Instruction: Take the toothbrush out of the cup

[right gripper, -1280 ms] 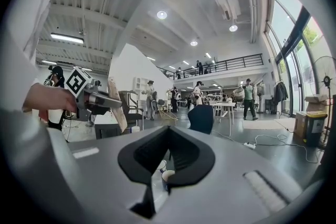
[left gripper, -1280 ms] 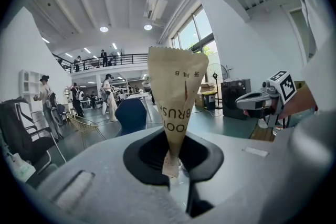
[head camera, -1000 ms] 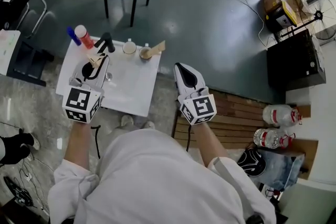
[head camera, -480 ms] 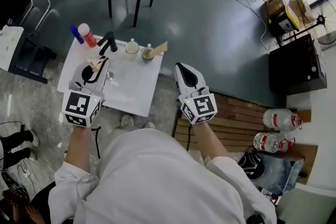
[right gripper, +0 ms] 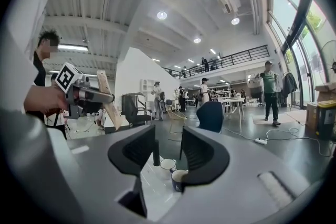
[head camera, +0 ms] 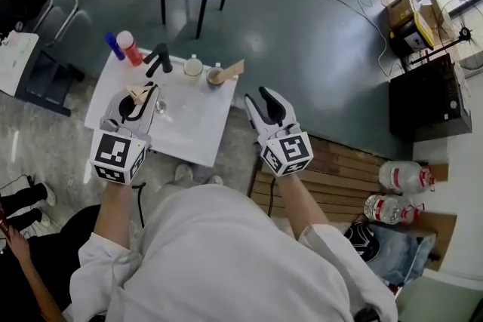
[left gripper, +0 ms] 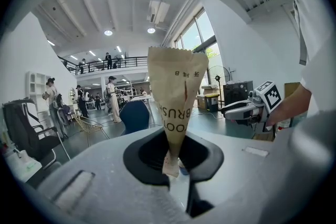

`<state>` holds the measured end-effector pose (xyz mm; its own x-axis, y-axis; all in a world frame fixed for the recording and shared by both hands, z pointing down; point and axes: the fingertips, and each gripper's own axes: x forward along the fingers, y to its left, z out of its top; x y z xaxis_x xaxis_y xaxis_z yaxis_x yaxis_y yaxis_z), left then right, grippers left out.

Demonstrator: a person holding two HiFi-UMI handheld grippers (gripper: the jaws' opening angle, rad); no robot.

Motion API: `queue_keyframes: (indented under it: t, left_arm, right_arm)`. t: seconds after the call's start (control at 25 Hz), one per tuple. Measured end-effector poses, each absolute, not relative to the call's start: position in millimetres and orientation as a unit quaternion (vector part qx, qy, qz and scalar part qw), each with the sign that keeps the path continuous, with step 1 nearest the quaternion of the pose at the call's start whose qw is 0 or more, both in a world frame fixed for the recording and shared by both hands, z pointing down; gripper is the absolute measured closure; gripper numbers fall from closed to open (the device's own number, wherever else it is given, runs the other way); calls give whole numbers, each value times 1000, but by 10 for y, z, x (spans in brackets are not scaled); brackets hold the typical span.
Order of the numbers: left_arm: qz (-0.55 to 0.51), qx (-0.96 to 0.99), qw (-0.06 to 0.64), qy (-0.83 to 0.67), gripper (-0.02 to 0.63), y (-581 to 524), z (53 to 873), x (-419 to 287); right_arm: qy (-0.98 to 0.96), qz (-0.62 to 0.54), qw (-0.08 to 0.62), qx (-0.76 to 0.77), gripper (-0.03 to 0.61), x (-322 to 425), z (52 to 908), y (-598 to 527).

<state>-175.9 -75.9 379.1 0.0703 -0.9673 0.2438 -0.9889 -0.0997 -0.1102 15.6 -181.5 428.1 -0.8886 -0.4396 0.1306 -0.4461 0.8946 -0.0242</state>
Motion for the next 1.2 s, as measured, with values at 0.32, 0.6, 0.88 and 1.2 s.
queue_keyframes:
  t: [0.32,0.6,0.88,1.2]
  left_arm:
    - [132,723,43,-677,580,-660,3775,-1760]
    - [135,717,41,-682,580,-592,3741,-1746]
    - [141,709,43,-690,580,-506,3745,-1782]
    - [147,692,55,-704,580,-398,3791,-1917]
  right_arm:
    - [-970,48,66,228,279,136,4413,-1855]
    - [-968,54,86,228,268,132,4591,-1939]
    - [-964,69,119,226,281,32,4921,-2076]
    - [-958,91,159,223,291,-158,5302,-2246]
